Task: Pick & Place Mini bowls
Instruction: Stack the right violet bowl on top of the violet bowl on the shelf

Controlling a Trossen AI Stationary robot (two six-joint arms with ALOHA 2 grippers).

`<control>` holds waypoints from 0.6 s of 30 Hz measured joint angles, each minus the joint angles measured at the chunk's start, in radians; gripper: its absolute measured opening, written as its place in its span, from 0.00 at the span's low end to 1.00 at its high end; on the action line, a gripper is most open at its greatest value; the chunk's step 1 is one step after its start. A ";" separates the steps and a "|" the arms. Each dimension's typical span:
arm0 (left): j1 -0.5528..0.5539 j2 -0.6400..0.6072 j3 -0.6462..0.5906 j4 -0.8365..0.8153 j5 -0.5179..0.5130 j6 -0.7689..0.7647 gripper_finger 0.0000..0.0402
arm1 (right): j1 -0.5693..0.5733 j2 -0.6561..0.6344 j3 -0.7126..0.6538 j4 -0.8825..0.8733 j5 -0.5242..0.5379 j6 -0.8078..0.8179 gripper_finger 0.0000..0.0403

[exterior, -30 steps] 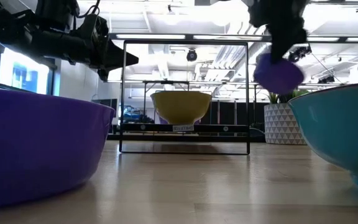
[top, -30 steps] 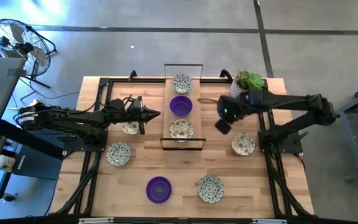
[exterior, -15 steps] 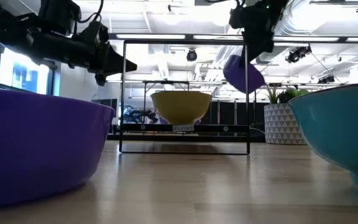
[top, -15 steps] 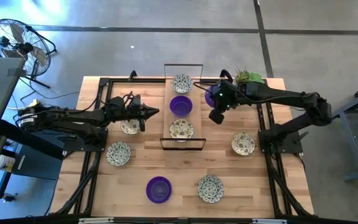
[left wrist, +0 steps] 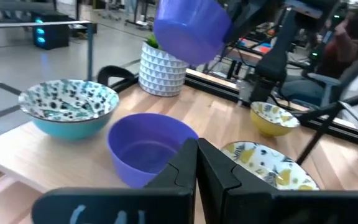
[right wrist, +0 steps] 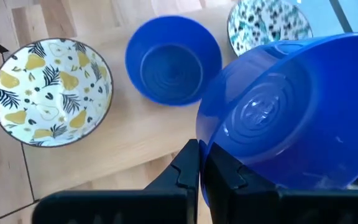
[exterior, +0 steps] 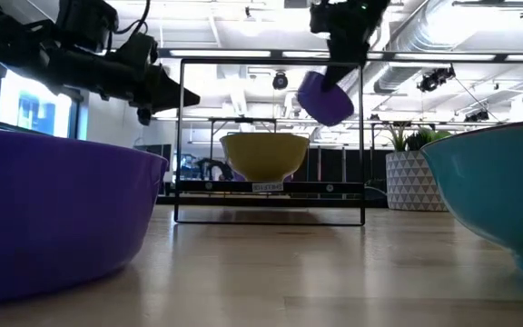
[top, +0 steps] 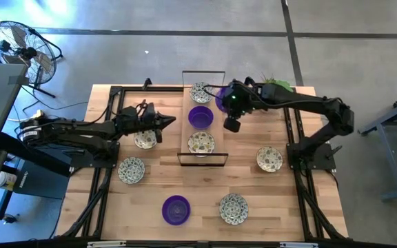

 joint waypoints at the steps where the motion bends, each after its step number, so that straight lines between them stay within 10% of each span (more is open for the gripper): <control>1: 0.000 0.000 -0.010 0.023 -0.016 0.000 0.00 | 0.000 0.019 0.028 -0.012 0.000 -0.016 0.01; 8: 0.019 -0.002 -0.208 0.413 -0.073 -0.031 0.00 | 0.001 0.188 0.249 -0.094 0.000 -0.139 0.02; 18: 0.113 -0.049 -0.235 0.390 0.074 -0.049 0.00 | 0.045 0.409 0.462 -0.244 -0.011 -0.254 0.01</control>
